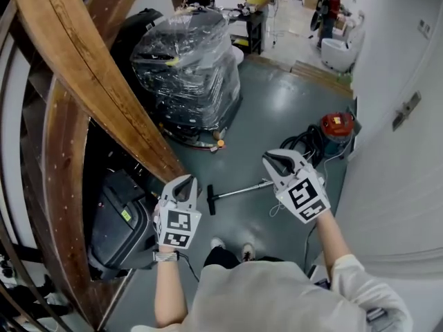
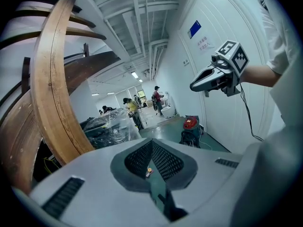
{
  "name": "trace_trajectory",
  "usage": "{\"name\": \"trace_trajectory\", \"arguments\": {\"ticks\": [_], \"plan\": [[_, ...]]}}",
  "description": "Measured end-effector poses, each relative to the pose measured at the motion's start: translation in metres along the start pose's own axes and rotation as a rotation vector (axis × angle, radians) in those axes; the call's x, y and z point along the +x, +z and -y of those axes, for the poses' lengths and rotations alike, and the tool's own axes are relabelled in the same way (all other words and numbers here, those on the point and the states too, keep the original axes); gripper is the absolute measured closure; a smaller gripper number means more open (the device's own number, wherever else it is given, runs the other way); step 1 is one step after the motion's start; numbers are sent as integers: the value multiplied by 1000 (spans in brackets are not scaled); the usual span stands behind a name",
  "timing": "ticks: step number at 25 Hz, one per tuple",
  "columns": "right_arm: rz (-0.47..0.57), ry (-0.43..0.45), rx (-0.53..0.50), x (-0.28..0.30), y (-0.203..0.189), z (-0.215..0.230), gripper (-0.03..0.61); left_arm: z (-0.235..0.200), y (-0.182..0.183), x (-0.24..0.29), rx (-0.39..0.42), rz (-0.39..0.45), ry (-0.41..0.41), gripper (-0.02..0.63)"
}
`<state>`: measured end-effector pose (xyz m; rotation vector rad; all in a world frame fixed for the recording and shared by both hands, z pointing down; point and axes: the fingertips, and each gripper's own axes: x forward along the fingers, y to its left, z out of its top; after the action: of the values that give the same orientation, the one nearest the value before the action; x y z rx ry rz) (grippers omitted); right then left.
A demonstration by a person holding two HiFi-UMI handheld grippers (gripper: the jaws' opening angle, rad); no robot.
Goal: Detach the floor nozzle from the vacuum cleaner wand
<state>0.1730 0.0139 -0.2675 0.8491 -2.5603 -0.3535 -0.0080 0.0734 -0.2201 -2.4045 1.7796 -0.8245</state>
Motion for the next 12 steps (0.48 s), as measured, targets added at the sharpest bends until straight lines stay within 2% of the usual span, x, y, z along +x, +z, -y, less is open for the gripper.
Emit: {"name": "trace_trajectory", "arguments": {"ticks": [12], "plan": [[-64, -6, 20, 55, -9, 14, 545, -31, -11, 57, -2, -2, -73, 614]]}}
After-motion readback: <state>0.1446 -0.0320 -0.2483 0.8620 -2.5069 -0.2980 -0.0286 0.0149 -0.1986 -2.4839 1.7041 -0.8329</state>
